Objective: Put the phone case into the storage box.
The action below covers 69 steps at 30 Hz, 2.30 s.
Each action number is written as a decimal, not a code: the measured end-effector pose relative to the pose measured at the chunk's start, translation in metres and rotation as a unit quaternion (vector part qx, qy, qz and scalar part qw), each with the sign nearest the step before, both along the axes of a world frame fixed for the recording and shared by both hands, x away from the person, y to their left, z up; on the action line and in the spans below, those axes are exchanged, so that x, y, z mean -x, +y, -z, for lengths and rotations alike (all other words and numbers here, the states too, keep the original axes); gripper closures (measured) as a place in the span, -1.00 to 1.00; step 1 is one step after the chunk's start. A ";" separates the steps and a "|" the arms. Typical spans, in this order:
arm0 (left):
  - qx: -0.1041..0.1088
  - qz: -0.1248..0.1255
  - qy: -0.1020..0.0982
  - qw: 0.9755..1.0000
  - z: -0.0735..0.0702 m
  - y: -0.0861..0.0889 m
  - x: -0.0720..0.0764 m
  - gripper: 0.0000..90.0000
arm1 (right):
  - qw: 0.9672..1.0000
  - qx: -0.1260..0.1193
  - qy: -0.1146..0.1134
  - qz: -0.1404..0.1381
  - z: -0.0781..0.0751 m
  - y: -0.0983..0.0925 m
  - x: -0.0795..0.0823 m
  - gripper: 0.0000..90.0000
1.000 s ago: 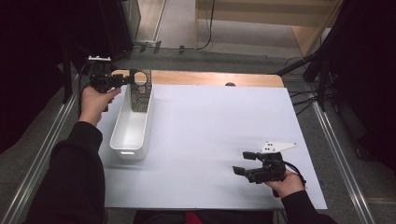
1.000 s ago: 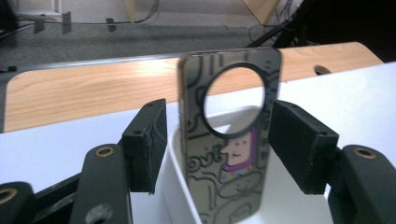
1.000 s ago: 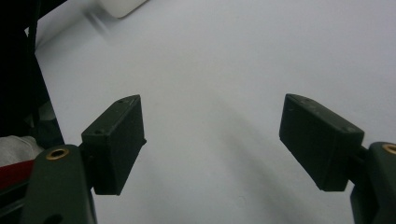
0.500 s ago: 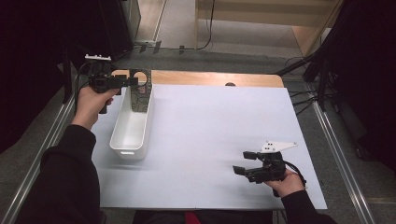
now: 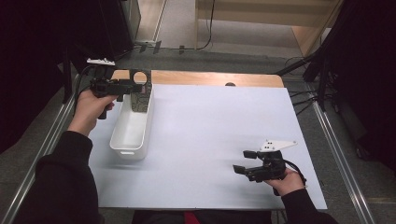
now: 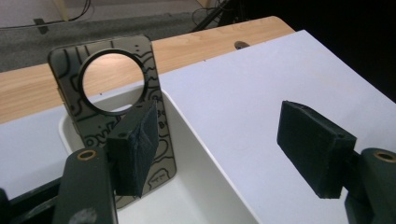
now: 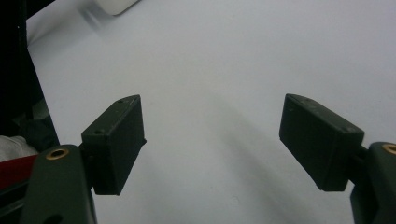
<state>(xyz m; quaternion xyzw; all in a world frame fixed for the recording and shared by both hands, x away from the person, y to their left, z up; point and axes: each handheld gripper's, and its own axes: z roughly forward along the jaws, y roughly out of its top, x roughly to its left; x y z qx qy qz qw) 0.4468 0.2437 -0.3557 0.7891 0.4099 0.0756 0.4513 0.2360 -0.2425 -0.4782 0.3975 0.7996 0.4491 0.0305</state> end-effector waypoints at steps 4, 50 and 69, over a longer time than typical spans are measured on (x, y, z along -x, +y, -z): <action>0.006 0.011 -0.004 1.000 -0.001 -0.004 0.008 -0.35 | 1.000 -0.001 0.000 -0.001 -0.001 0.000 -0.001 -0.53; 0.022 0.081 -0.039 0.996 0.018 -0.023 0.083 -0.35 | 1.000 0.001 0.000 -0.008 -0.001 0.003 -0.002 -0.53; 0.012 0.104 -0.050 0.993 0.033 -0.029 0.119 -0.35 | 1.000 0.004 -0.002 -0.009 -0.001 0.004 -0.001 -0.52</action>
